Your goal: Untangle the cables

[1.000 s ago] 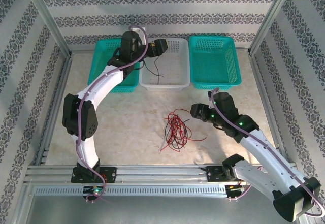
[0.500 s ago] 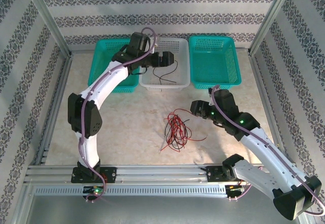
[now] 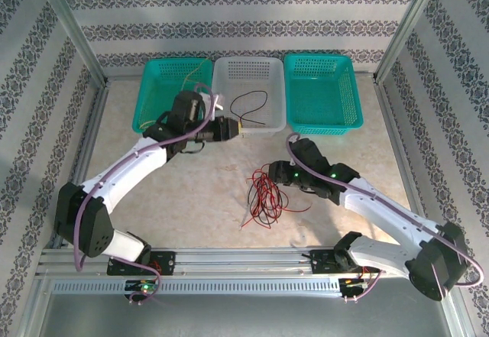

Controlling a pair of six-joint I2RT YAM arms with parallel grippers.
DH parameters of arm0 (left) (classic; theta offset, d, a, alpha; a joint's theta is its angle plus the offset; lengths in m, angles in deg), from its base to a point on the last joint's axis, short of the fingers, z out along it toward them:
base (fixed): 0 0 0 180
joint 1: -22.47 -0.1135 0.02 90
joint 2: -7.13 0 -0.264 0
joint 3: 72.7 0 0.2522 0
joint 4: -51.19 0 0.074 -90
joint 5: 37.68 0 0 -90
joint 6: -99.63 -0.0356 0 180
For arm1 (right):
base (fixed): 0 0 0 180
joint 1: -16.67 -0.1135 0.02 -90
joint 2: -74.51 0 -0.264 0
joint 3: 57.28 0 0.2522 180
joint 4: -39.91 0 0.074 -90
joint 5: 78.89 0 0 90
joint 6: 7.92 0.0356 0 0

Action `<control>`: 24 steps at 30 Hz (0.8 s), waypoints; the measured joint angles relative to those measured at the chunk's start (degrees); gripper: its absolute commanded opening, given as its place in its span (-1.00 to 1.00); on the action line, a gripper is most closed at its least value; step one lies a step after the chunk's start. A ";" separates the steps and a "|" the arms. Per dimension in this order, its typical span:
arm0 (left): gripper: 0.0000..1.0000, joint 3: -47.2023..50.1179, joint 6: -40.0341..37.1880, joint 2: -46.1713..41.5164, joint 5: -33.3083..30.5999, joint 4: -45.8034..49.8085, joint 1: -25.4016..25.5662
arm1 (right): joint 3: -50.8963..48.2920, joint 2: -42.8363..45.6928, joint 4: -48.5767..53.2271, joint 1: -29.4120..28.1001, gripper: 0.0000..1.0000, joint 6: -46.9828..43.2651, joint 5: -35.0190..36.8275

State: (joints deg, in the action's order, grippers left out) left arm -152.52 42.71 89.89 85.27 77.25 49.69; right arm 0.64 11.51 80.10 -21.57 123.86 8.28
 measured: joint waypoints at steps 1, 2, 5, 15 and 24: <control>-0.52 2.19 0.20 -0.57 0.13 -0.07 0.74 | -0.22 -1.01 -0.35 -0.63 0.01 0.09 0.28; -0.53 4.17 0.42 -1.07 0.33 -0.15 1.46 | -0.52 -1.99 -0.81 -1.01 0.00 0.11 0.55; -0.50 8.70 1.29 -2.29 1.18 -0.83 2.99 | -1.53 -4.46 -1.22 -1.29 -0.02 0.07 1.68; -0.34 11.74 3.52 -1.90 1.36 -4.59 7.39 | -5.57 -8.41 -1.38 1.14 -0.08 -1.25 3.41; -0.26 11.74 4.76 1.05 1.33 -7.52 8.61 | -10.56 -12.90 -2.80 2.86 -0.20 -1.66 0.13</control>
State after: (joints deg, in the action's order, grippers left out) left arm -140.78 47.47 90.94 86.60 69.73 58.30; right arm -9.92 -1.39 77.30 -18.70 122.20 8.41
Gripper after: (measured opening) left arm 0.364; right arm 0.424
